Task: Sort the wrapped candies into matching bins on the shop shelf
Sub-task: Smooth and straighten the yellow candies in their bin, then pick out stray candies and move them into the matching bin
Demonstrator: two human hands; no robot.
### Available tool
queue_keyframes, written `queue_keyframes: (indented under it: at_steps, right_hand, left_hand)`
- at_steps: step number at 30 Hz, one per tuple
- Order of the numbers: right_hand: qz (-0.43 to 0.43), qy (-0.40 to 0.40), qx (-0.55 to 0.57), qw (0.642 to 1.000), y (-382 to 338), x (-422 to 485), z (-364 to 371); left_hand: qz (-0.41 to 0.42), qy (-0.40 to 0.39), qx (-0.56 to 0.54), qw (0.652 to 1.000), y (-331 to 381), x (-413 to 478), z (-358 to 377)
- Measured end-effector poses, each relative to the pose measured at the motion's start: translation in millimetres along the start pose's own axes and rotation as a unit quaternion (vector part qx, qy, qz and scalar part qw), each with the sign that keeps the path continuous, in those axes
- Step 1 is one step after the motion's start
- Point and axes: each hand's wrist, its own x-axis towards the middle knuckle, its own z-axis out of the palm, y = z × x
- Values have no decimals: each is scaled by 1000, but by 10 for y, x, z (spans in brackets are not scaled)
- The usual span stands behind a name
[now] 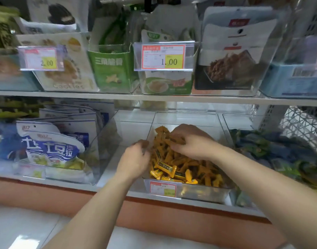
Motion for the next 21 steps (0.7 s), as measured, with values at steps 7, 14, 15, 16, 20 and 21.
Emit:
queue_keyframes:
  at_steps: [7,14,15,16,20,21]
  right_hand:
    - [-29,-179,-91,979,-2,782,479]
    - [36,-156,-209,965,515,591,199]
    - [66,-172,-237,954,586,533,119]
    - [94,-193,-256,943,642,484,43]
    - [92,-184,-264,942,601,395,-185]
    - [61,-132,-267,953,505,420,-184]
  left_hand:
    - [1,7,-3,1000,-116,58,83]
    - [-4,27,54,998,-134,44,82]
    - [-6,26,48,998,-127,45,82]
    - [-8,26,40,999,-119,51,83]
    - [-10,15,0,1000,-81,53,95]
    - [-11,14,-8,1000,-72,51,96]
